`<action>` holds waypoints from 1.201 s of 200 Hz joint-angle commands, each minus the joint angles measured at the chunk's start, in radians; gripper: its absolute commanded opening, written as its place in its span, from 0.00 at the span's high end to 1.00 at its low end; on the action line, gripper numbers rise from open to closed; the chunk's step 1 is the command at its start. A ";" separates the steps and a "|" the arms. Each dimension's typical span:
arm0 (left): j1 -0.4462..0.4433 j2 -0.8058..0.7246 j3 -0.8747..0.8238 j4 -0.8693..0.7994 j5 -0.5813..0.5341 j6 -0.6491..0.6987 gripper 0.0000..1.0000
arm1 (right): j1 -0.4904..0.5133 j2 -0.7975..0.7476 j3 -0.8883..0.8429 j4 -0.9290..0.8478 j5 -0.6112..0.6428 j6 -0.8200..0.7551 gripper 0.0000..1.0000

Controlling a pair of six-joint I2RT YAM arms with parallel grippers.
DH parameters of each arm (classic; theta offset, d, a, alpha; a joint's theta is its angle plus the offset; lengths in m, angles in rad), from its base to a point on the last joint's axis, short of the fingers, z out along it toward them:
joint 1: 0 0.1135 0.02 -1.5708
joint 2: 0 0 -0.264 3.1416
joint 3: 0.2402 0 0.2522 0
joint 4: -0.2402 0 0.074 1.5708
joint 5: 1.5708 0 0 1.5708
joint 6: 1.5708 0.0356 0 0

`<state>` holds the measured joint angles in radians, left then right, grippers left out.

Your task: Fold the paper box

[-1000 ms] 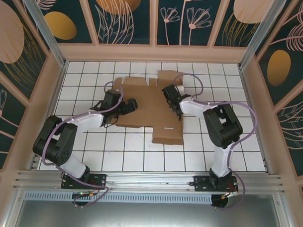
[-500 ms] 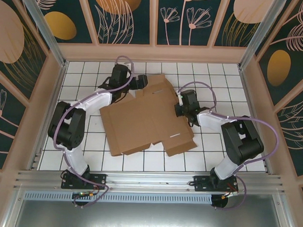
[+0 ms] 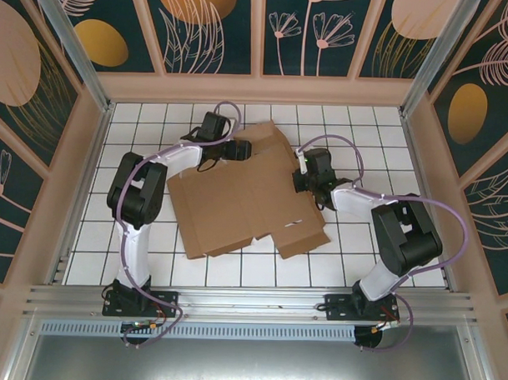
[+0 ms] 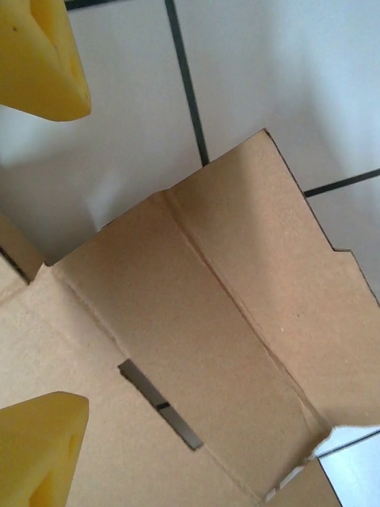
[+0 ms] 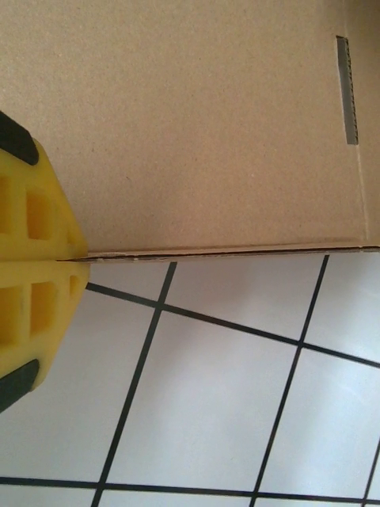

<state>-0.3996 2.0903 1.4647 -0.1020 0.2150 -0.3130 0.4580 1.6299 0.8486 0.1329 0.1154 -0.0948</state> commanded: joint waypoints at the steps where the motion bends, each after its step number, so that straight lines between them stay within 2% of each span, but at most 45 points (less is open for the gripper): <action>1: 0.001 -0.026 -0.044 0.038 0.127 -0.054 0.12 | 0.008 0.015 0.064 -0.026 0.059 0.028 1.00; 40: -0.002 -0.063 -0.133 0.076 0.275 -0.092 0.13 | 0.011 0.055 0.125 -0.085 0.083 0.064 1.00; 70: -0.016 -0.069 -0.165 0.071 0.280 -0.092 0.13 | 0.013 0.096 0.168 -0.121 0.099 0.070 1.00; 104: -0.023 -0.079 -0.164 0.064 0.202 -0.067 0.11 | 0.015 0.101 0.182 -0.158 0.140 0.077 1.00; 120: -0.024 -0.121 -0.167 0.094 0.128 -0.064 0.10 | 0.015 0.084 0.166 -0.167 0.154 0.083 1.00; 145: -0.024 -0.171 -0.144 0.122 0.089 -0.052 0.05 | 0.015 0.050 0.139 -0.166 0.156 0.097 1.00; 165: -0.024 -0.131 -0.071 0.062 0.068 -0.041 0.01 | 0.015 0.033 0.120 -0.154 0.140 0.110 1.00; 186: -0.022 -0.089 -0.028 0.024 0.044 -0.062 0.01 | 0.017 0.028 0.118 -0.156 0.136 0.119 1.00; 211: -0.022 -0.044 -0.001 0.015 0.070 -0.080 0.05 | 0.019 0.015 0.103 -0.152 0.140 0.115 1.00; 240: -0.021 -0.002 0.054 -0.002 0.030 -0.028 0.05 | 0.024 0.000 0.080 -0.135 0.131 0.116 1.00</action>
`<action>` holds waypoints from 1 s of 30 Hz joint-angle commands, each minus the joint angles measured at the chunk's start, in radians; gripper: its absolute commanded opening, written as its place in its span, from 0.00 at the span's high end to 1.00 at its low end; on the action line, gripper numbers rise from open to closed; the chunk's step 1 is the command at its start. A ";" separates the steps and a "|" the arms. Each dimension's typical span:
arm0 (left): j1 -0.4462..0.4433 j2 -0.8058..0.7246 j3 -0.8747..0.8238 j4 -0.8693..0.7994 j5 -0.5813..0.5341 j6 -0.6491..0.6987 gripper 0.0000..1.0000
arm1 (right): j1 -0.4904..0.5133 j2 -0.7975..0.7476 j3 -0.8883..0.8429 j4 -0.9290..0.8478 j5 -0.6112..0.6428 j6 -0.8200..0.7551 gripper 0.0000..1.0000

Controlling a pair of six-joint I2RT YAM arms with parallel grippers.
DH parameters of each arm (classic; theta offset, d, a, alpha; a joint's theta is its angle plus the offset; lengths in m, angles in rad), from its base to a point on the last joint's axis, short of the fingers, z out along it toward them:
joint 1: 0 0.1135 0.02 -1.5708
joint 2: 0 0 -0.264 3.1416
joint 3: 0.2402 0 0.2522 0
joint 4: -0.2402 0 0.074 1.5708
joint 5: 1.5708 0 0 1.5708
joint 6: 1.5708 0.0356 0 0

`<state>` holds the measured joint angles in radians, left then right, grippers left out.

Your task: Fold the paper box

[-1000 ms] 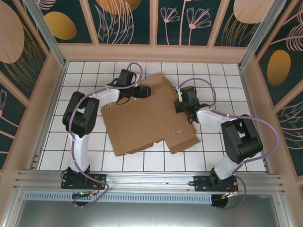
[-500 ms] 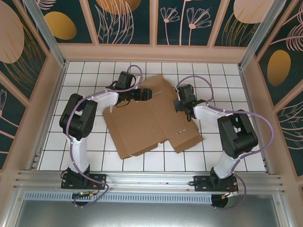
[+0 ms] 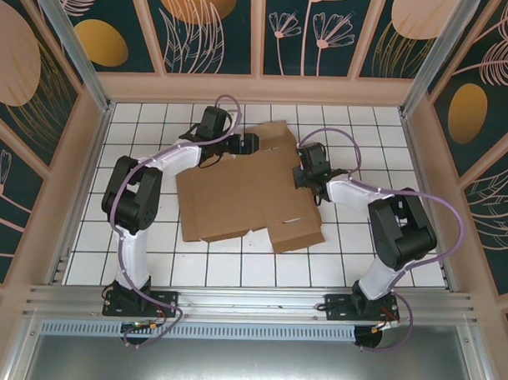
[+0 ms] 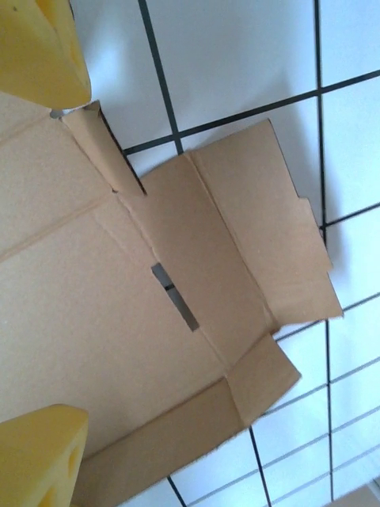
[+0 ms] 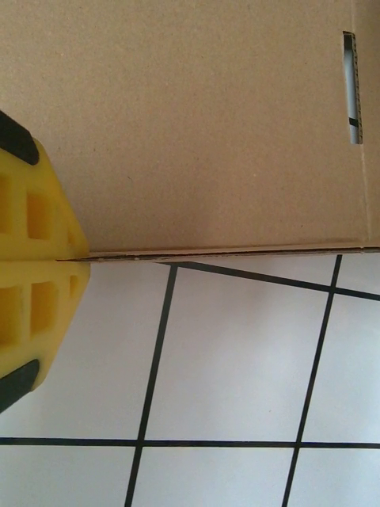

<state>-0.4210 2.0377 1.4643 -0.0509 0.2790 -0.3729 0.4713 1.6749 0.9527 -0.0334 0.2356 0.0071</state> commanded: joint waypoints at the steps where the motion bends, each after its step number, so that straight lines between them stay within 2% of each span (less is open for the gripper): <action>1: -0.001 0.053 0.056 -0.053 -0.036 0.035 0.05 | 0.010 -0.045 -0.025 0.032 0.011 0.013 1.00; 7: -0.001 0.142 0.172 -0.117 -0.076 0.092 0.04 | 0.017 -0.048 -0.037 0.048 -0.003 0.021 1.00; 11: -0.002 0.166 0.206 -0.146 -0.006 0.081 0.09 | 0.018 -0.046 -0.034 0.047 -0.002 0.022 1.00; 17: -0.020 0.130 0.146 -0.143 0.090 0.068 0.17 | 0.017 -0.041 -0.036 0.046 0.012 0.023 1.00; 26: -0.054 0.075 0.029 -0.115 0.101 0.055 0.24 | 0.017 -0.027 -0.034 0.046 0.010 0.048 1.00; 30: -0.055 0.095 -0.002 -0.101 0.116 0.040 0.31 | 0.016 -0.014 -0.026 0.045 0.004 0.050 1.00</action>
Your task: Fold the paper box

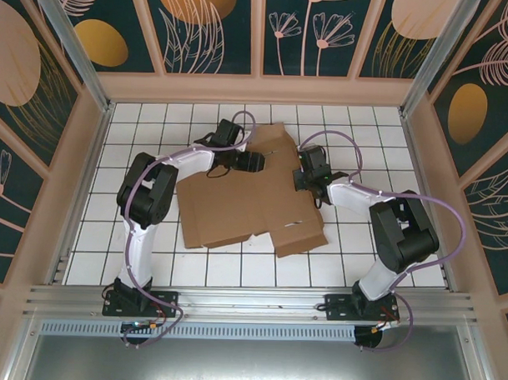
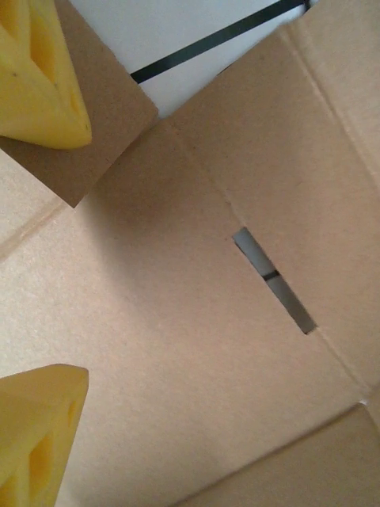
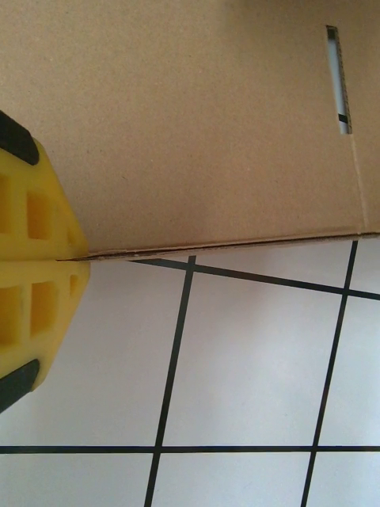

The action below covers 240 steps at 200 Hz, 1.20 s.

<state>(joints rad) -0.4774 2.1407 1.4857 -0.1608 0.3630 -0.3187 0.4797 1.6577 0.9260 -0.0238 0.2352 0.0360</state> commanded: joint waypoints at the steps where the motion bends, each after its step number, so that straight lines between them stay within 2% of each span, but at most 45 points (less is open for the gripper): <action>1: 0.000 -0.002 -0.032 0.018 0.037 -0.018 0.32 | 0.007 0.007 0.001 0.039 0.003 0.019 1.00; 26: 0.000 0.027 -0.046 0.040 0.038 -0.036 0.35 | 0.007 0.014 -0.001 0.049 -0.003 0.018 1.00; 73: 0.000 0.054 -0.049 0.062 0.026 -0.071 0.33 | 0.007 0.007 -0.008 0.065 -0.020 0.010 1.00; 115: 0.001 -0.082 -0.050 0.173 -0.004 -0.099 0.17 | 0.007 -0.035 -0.055 0.135 -0.025 -0.037 1.00; 138: 0.000 -0.068 0.071 0.132 0.011 -0.107 0.08 | 0.012 -0.051 -0.080 0.177 -0.029 -0.057 1.00; 181: -0.004 0.056 0.332 0.041 0.068 -0.137 0.02 | 0.038 -0.059 -0.111 0.219 -0.008 -0.080 1.00; 213: -0.004 0.157 0.505 -0.001 0.111 -0.110 0.05 | 0.057 -0.049 -0.113 0.226 -0.002 -0.101 1.00; 240: -0.004 0.294 0.724 -0.103 0.166 -0.084 0.09 | 0.060 -0.042 -0.107 0.225 -0.006 -0.101 1.00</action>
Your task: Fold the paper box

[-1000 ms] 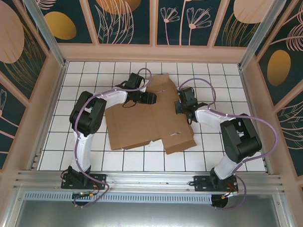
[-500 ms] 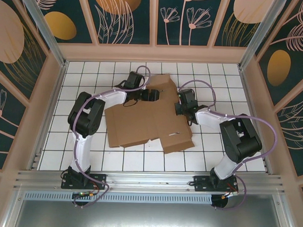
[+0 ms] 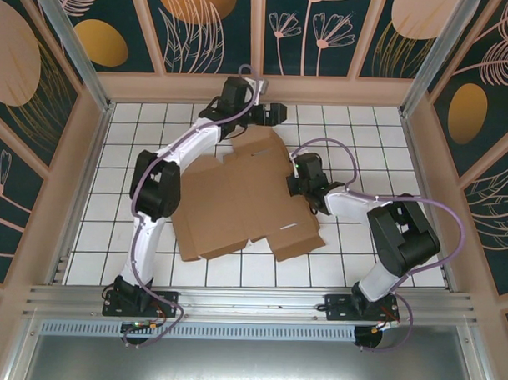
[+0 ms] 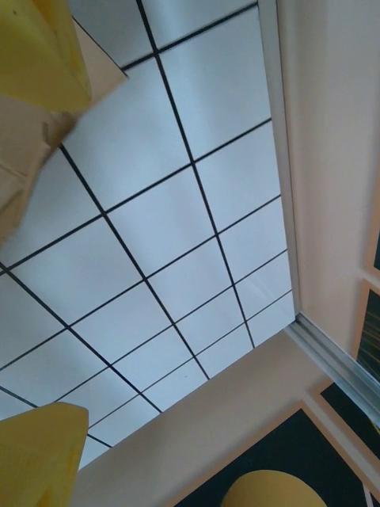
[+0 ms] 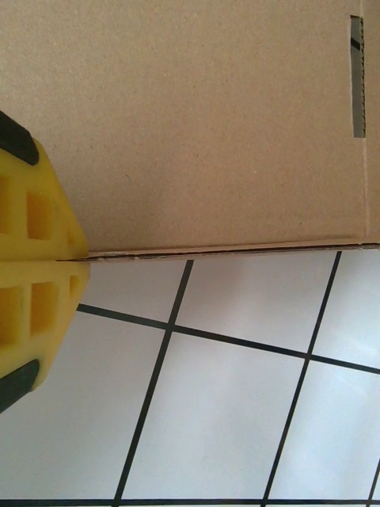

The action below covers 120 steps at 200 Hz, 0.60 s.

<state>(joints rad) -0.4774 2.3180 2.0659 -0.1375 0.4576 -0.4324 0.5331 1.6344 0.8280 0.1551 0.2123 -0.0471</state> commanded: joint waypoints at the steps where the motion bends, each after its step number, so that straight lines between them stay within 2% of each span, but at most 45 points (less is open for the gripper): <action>1: -0.004 0.121 0.152 -0.131 0.073 0.030 0.09 | 0.007 -0.018 -0.009 0.046 0.017 -0.018 1.00; 18: -0.004 0.183 0.237 -0.159 0.106 0.026 0.14 | 0.008 -0.017 -0.008 0.046 0.018 -0.017 1.00; 40: -0.004 0.211 0.242 -0.143 0.146 0.008 0.17 | 0.008 -0.016 -0.006 0.044 0.022 -0.012 1.00; 80: -0.018 0.206 0.189 -0.148 0.172 0.025 0.20 | 0.008 -0.018 -0.002 0.039 0.023 -0.001 1.00; 120: -0.031 0.132 0.082 -0.131 0.180 0.038 0.24 | 0.008 0.010 0.025 0.019 0.040 0.013 1.00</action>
<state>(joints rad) -0.4858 2.5259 2.2177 -0.2695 0.5922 -0.4114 0.5350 1.6352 0.8280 0.1478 0.2272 -0.0456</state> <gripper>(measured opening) 0.764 0.040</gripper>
